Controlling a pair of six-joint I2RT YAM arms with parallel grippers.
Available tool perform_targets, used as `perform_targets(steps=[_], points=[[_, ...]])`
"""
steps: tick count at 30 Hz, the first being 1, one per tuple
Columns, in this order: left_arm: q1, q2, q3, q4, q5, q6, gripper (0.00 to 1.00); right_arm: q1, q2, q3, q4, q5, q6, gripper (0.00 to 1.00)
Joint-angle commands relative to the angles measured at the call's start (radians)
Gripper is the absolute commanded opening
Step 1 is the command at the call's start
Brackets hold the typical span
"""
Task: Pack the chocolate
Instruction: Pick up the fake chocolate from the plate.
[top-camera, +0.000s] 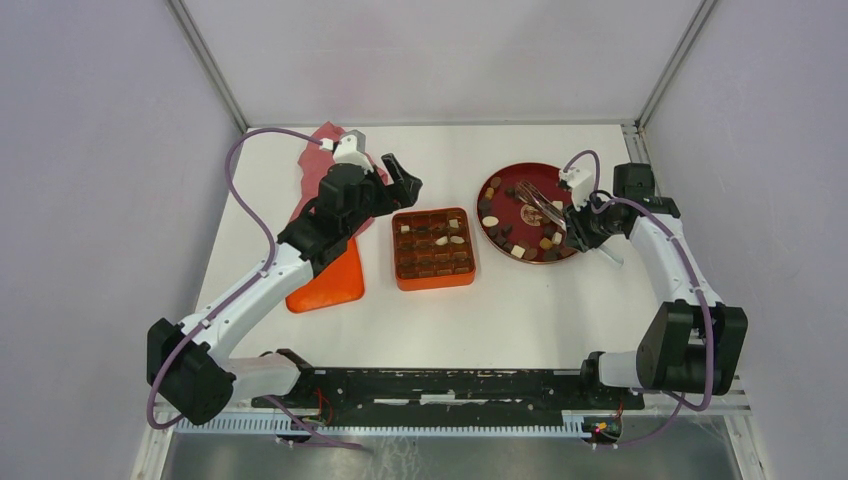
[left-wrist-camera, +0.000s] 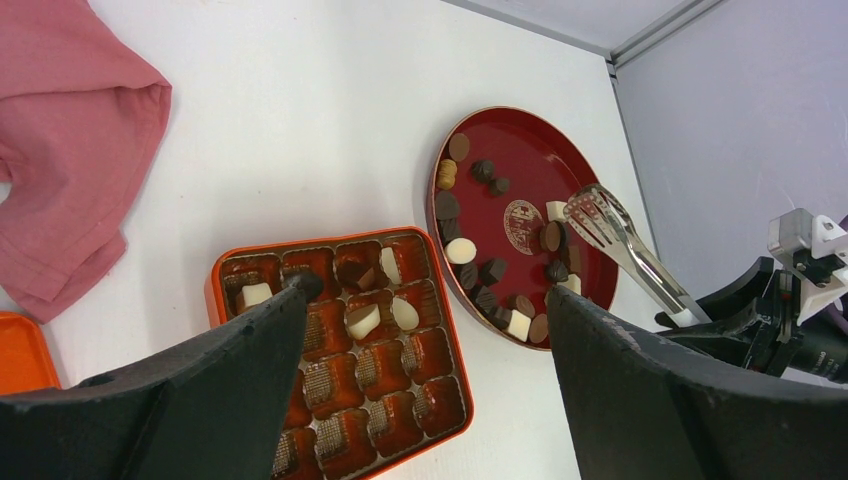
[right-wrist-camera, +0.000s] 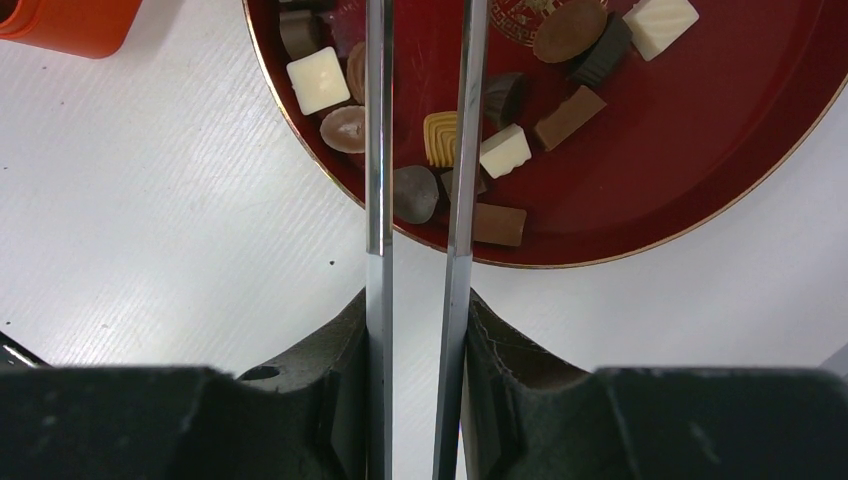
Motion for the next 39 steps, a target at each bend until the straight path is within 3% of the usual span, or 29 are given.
perform_targets(steps=[1, 39], points=[[0.006, -0.015, 0.004, 0.043, -0.008, -0.035, 0.95, -0.003, 0.005, 0.045, 0.033, -0.012, 0.012, 0.36], [0.009, -0.003, 0.045, 0.037, 0.0, -0.028, 0.96, -0.006, 0.002, 0.024, 0.07, -0.027, 0.023, 0.36]])
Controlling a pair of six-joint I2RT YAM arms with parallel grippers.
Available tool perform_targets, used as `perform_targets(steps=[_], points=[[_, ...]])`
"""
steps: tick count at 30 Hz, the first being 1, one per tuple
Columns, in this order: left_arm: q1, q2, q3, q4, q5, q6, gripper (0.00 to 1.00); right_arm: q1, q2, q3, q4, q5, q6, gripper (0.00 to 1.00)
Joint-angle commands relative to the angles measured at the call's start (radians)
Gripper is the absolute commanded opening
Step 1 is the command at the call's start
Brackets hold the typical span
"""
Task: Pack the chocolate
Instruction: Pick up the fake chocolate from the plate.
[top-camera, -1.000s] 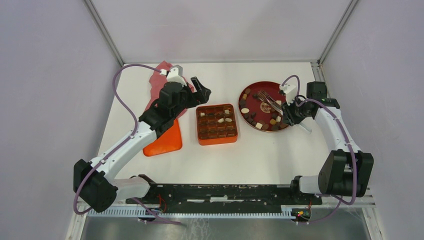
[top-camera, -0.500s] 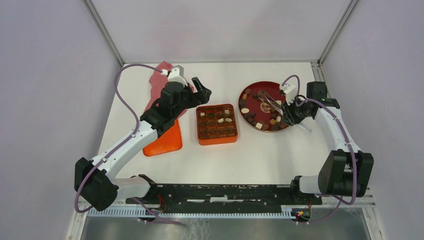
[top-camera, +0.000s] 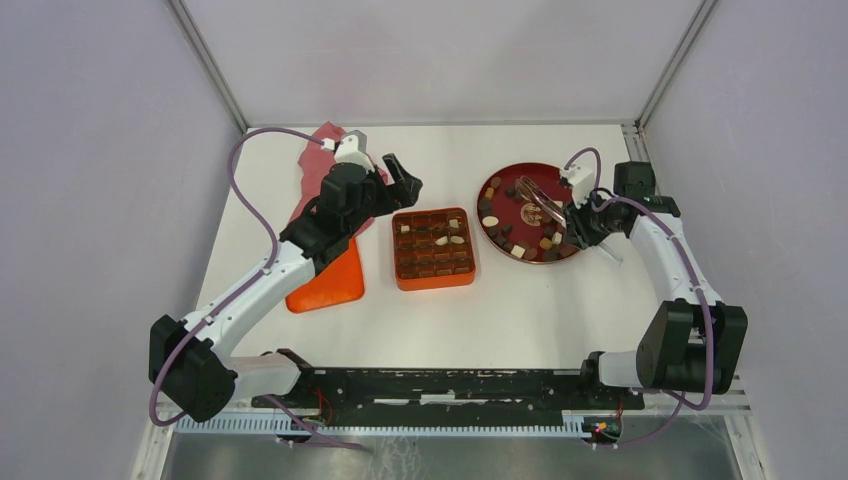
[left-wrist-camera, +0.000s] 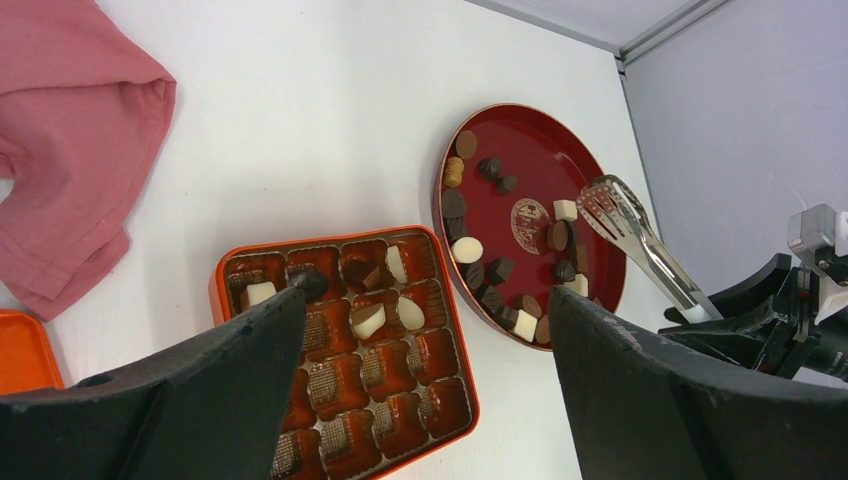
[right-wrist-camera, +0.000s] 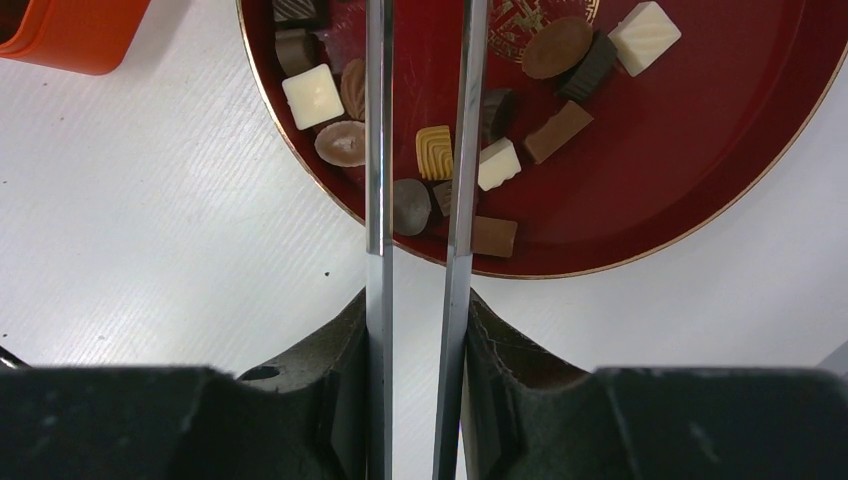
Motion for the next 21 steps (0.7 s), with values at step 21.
perform_targets(steps=[21], points=[[0.003, -0.032, -0.039, 0.078, 0.02, -0.079, 0.96, 0.02, 0.221, 0.147, 0.013, 0.202, -0.004, 0.38]])
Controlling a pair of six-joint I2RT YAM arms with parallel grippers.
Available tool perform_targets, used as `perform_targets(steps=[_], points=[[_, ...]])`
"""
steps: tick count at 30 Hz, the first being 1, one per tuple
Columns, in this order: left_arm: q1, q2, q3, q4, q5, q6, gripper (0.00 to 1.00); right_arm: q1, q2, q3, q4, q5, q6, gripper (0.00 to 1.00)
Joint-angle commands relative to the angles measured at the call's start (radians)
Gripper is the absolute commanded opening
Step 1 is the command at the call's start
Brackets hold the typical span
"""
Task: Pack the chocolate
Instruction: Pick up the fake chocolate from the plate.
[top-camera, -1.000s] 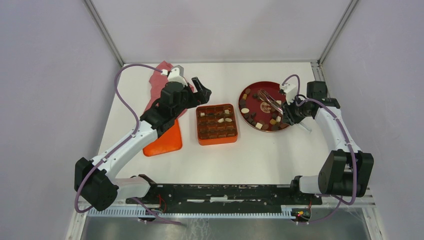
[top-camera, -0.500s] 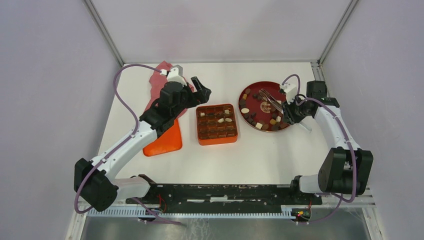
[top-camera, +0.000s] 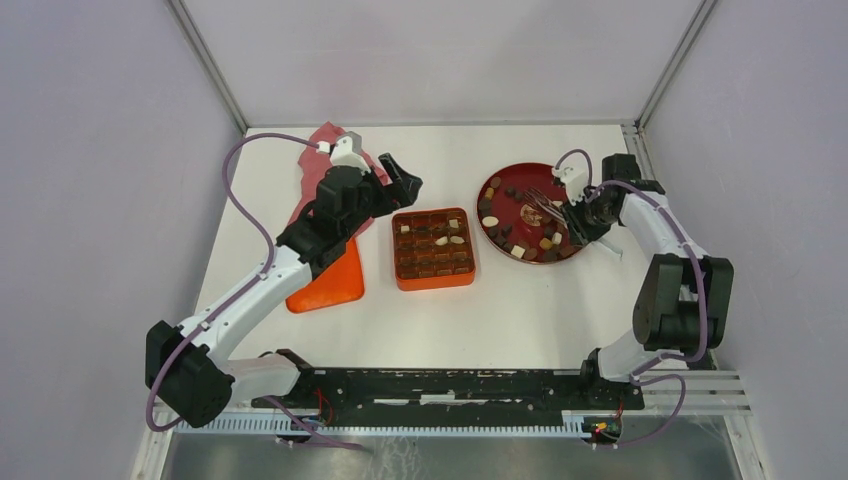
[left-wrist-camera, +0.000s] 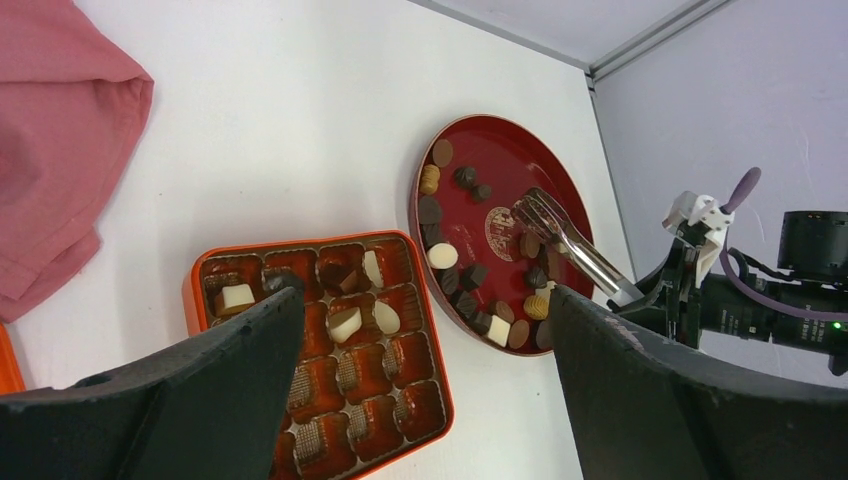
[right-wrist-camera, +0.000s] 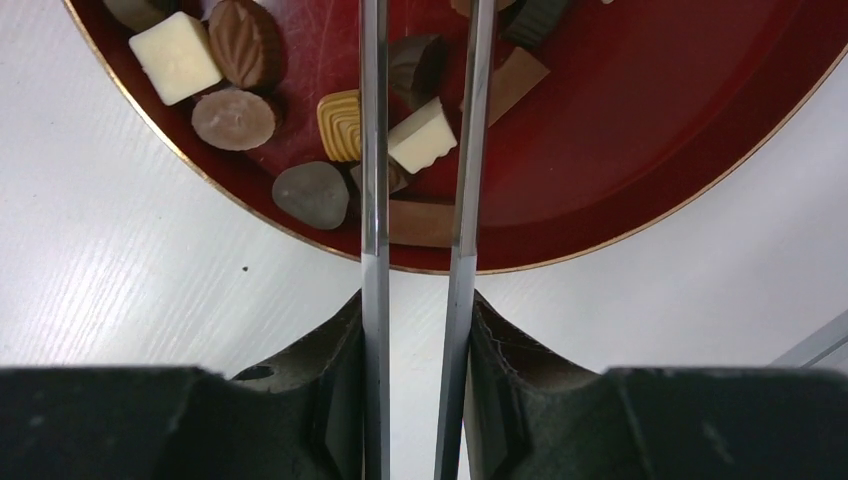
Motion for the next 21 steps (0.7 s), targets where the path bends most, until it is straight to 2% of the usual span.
perform_targets(steps=[1, 21], points=[[0.004, -0.005, -0.022, 0.052, 0.008, -0.035, 0.96, 0.01, 0.039, 0.078, 0.023, 0.038, 0.006, 0.38], [0.007, 0.03, -0.006, 0.043, -0.007, -0.031, 0.96, 0.05, 0.243, 0.217, 0.01, 0.063, 0.024, 0.44]])
